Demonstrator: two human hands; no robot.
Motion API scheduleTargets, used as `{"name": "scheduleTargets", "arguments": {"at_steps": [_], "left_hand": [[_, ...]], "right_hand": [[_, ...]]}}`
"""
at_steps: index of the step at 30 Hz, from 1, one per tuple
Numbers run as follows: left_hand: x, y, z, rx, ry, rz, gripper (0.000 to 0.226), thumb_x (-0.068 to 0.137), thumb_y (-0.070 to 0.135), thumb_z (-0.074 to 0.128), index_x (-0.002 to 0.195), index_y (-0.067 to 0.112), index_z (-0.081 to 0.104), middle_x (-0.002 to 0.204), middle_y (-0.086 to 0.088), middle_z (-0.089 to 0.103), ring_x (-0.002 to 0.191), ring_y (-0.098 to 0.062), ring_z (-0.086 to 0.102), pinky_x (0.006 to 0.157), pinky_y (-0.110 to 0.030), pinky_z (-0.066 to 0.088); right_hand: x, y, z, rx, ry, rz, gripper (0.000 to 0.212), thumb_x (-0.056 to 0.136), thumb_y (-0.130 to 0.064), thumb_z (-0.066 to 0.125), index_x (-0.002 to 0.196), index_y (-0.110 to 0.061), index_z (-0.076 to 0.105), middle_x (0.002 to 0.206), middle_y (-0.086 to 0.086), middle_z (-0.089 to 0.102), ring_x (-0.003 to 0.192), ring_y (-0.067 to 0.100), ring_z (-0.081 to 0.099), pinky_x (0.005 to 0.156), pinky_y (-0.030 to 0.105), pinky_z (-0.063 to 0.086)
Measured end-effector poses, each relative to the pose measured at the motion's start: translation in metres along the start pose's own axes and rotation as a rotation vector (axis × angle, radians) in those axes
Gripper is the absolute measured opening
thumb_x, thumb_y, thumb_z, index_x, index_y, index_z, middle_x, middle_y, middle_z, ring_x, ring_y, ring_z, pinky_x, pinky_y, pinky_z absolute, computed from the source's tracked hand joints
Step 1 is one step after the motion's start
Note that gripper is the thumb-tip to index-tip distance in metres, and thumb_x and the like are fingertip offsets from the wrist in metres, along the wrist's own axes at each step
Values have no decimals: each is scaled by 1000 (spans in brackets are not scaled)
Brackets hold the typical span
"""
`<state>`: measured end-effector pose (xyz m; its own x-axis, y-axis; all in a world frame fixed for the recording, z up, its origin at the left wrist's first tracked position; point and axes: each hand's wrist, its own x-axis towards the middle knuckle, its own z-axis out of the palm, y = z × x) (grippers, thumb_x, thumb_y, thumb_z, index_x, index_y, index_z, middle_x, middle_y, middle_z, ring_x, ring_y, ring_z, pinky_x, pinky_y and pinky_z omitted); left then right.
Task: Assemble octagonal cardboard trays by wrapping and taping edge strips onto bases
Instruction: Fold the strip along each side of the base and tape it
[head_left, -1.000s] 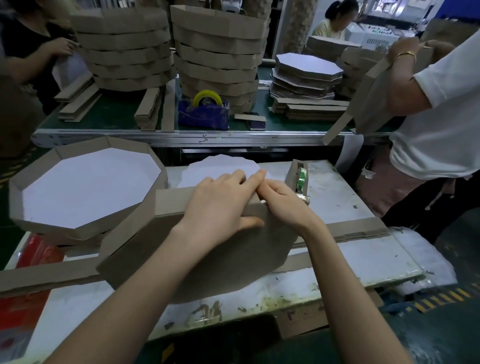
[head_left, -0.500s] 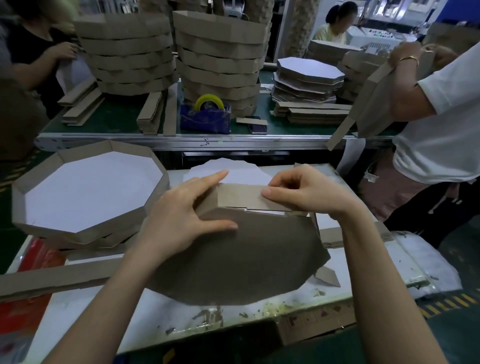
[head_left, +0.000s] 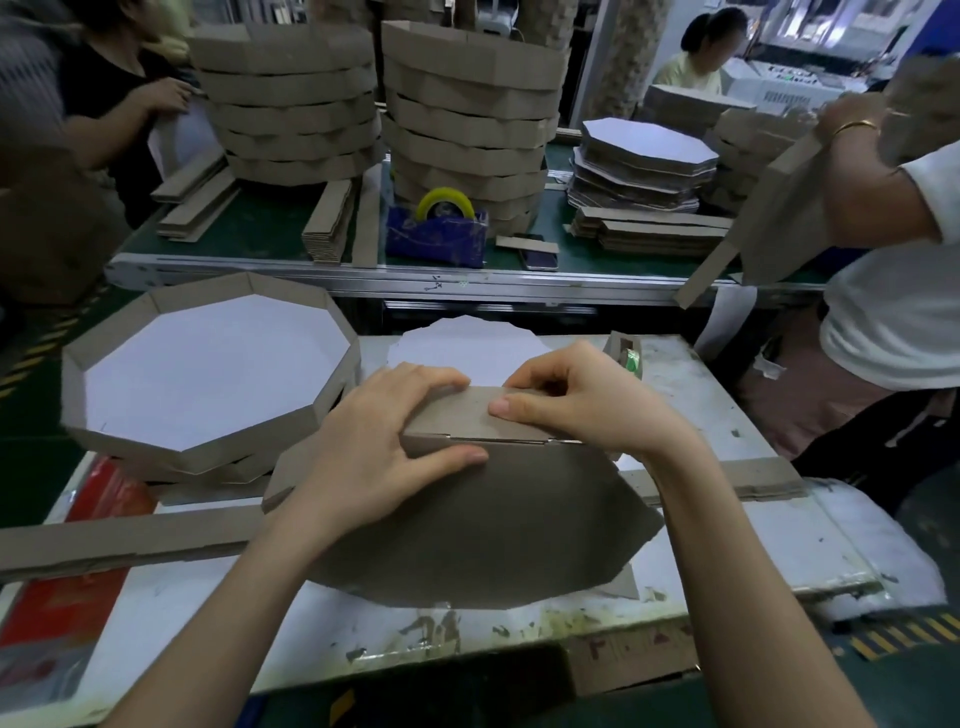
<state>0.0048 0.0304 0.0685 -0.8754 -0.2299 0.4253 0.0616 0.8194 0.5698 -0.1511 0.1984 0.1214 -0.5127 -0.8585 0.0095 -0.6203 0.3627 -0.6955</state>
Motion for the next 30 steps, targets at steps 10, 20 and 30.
{"name": "scheduleTargets", "arguments": {"at_steps": [10, 20, 30], "left_hand": [[-5, 3, -1, 15, 55, 15, 58, 76, 69, 55, 120, 32, 64, 118, 16, 57, 112, -4, 50, 91, -27, 43], [-6, -2, -3, -43, 104, 46, 44, 78, 63, 57, 118, 46, 62, 120, 17, 55, 112, -9, 51, 94, -38, 47], [2, 2, -1, -71, 24, 67, 38, 80, 60, 60, 113, 43, 68, 129, 15, 60, 121, -12, 50, 99, -45, 44]], "right_hand": [[-6, 0, 0, 83, 56, 117, 35, 93, -40, 66, 75, -11, 74, 58, -3, 61, 53, 6, 48, 51, 17, 38], [-1, -4, 13, 176, 136, 144, 29, 91, -38, 70, 78, -14, 78, 67, 5, 71, 56, 4, 53, 53, 17, 42], [-7, 7, 1, 179, 70, 202, 26, 89, -42, 70, 81, -18, 79, 62, -8, 68, 51, -1, 55, 47, 10, 39]]}}
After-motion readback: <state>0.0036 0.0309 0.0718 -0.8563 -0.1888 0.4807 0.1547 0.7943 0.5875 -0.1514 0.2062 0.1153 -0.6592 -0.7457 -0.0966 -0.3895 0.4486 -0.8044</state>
